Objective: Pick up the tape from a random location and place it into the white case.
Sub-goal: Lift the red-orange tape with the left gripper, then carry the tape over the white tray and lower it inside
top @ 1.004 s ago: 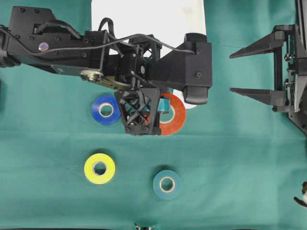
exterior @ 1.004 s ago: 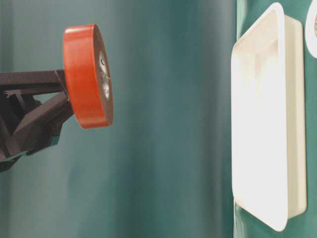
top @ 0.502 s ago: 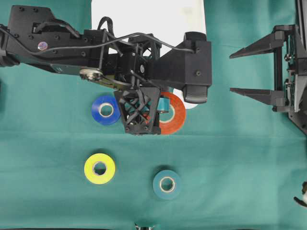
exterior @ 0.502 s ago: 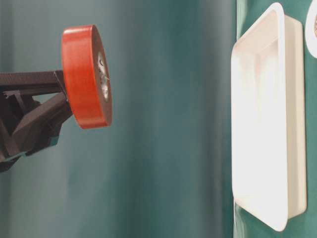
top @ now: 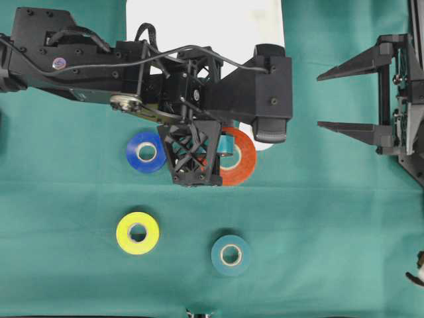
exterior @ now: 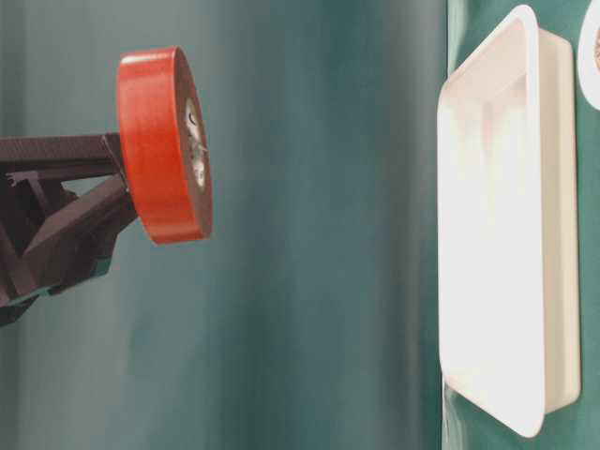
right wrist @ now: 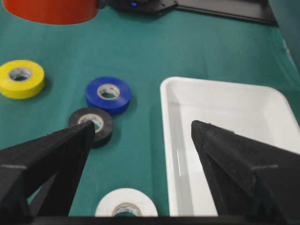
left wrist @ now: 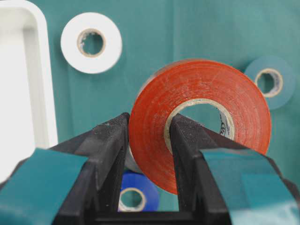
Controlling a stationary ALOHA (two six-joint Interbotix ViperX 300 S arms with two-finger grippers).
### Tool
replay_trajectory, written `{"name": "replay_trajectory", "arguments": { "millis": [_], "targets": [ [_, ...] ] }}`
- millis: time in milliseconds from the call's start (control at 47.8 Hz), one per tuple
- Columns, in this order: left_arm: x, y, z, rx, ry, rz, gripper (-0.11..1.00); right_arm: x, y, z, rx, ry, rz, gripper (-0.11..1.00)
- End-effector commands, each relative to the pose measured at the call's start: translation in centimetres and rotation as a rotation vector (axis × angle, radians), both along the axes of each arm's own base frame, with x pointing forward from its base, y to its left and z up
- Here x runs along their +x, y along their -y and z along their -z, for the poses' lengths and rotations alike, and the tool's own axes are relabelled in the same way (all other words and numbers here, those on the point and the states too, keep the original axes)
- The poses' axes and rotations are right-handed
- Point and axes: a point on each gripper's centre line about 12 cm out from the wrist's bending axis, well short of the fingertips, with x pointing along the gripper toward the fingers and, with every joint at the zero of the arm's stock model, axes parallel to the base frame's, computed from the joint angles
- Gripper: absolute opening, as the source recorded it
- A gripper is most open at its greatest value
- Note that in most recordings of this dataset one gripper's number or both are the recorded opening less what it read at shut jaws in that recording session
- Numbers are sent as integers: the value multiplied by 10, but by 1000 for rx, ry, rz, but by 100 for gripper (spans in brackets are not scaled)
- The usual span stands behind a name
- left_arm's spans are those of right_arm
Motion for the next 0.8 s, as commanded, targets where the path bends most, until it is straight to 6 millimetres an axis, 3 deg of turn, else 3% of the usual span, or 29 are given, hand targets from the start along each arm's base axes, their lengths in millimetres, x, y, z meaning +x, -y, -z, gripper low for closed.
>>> {"name": "replay_trajectory", "arguments": {
  "millis": [0,251,774],
  "targets": [
    [-7,-2,-25,-3,63,-2,22,3,0,-10,-2,26,1,92],
    [-8,-26,-25,3,60,-53,22,3,0,-9,-2,17,0,92],
    [-23,-124,-15,14,36,-269,22,2,0,-7,-3,-5,0,92]
  ]
}}
